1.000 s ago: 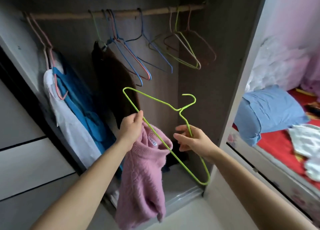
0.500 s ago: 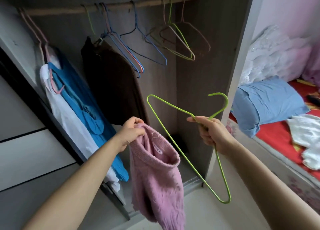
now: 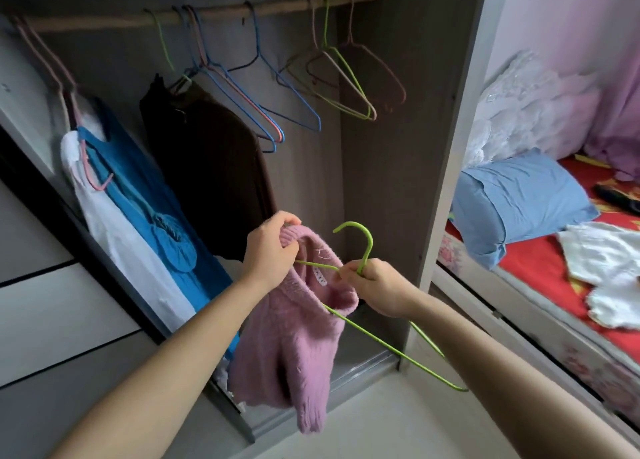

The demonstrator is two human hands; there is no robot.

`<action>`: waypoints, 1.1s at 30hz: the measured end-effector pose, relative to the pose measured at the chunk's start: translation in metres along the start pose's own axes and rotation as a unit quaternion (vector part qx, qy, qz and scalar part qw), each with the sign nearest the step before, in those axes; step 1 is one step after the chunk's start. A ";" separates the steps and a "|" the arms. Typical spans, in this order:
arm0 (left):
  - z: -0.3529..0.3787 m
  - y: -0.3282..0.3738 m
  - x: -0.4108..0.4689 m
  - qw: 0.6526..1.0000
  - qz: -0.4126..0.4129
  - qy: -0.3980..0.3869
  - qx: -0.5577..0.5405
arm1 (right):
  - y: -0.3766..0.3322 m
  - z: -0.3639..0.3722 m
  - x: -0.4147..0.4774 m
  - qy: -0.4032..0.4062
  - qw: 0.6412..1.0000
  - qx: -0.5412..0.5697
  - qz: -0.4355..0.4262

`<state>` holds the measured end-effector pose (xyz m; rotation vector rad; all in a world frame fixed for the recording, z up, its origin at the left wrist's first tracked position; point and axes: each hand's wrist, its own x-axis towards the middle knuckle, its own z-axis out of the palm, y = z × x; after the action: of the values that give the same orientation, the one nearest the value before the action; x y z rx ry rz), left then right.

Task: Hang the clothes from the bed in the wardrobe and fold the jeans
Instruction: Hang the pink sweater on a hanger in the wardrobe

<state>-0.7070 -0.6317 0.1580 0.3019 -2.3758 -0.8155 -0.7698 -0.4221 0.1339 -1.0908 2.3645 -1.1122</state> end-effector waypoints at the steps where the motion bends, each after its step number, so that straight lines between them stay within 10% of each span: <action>1: -0.002 0.002 0.002 1.000 -0.022 0.005 -0.017 | -0.002 0.006 0.004 0.014 1.000 -0.021 0.005; 5: -0.012 0.005 0.003 0.989 -0.111 -0.034 -0.091 | -0.011 0.016 0.019 0.121 0.988 0.090 0.017; 9: -0.025 0.010 0.003 0.999 -0.033 0.001 0.027 | -0.013 0.022 0.031 0.161 0.950 0.266 -0.017; 14: -0.034 0.041 0.006 0.997 0.071 0.037 0.001 | -0.006 0.044 0.041 0.168 0.976 0.138 -0.008; 20: -0.050 0.017 0.015 0.989 0.099 -0.108 0.030 | -0.015 0.003 0.041 0.174 0.865 0.470 0.018; 33: -0.028 0.028 0.040 0.953 0.229 0.130 0.148 | -0.044 -0.046 0.013 0.161 0.857 0.488 -0.048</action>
<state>-0.7226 -0.6390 0.2113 -0.0292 -2.1842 -0.1898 -0.7820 -0.4257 0.1979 -0.6473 1.4926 -2.2880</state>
